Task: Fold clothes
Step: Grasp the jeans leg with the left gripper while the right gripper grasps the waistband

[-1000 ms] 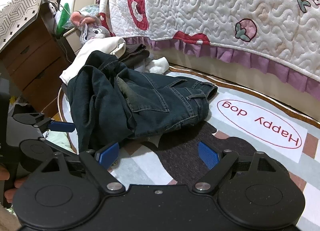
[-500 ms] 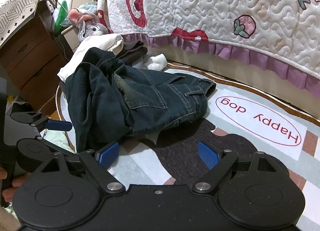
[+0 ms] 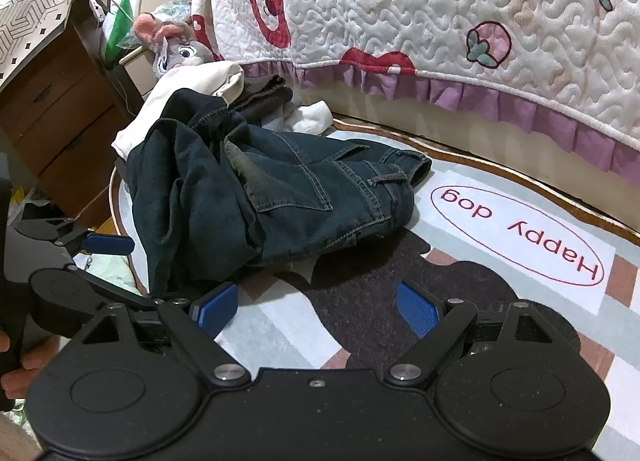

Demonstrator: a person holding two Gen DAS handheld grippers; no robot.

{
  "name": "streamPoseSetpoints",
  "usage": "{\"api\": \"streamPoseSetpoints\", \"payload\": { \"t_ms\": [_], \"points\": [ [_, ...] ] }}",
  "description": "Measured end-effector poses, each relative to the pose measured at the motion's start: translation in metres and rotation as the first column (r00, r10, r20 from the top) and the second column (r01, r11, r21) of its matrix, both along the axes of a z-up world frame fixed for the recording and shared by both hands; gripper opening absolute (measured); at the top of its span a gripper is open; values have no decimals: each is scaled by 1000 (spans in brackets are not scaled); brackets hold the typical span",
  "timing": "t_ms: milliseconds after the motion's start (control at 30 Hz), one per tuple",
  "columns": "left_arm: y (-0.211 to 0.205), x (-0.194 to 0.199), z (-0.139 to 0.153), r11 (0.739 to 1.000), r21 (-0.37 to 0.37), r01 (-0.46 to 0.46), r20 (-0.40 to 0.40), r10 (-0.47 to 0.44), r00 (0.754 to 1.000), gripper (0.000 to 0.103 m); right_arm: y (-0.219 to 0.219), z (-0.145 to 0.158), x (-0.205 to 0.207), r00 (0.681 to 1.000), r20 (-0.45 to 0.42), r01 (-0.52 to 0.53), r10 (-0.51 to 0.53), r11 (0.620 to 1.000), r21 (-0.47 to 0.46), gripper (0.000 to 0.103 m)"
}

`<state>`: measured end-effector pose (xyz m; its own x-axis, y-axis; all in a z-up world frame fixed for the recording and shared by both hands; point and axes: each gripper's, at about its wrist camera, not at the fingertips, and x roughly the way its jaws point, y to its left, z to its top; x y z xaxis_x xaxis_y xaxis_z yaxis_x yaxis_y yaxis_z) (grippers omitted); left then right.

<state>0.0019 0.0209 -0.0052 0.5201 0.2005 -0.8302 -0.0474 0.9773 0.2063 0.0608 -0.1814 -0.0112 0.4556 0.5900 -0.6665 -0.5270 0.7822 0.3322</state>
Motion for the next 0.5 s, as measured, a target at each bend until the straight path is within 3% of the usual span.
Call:
{"api": "streamPoseSetpoints", "payload": {
  "t_ms": [133,233,333,433,500],
  "points": [
    [7,-2,5,1000,-19,-18,53,19,998,103,-4,-22,9,1000,16,-25,23,995,99,93],
    [17,-6,11,999,-4,-47,152,47,987,103,-4,-65,26,995,-98,45,-34,992,121,94],
    [29,-9,8,998,33,-63,187,55,981,103,0,-95,32,984,-172,72,-48,988,136,91],
    [49,-11,2,996,-23,-85,194,88,977,98,-1,-116,37,968,-245,117,-60,967,225,72],
    [62,-12,-3,995,-53,-86,204,96,974,82,-1,-124,38,960,-272,144,-68,952,271,56]
  ]
}}
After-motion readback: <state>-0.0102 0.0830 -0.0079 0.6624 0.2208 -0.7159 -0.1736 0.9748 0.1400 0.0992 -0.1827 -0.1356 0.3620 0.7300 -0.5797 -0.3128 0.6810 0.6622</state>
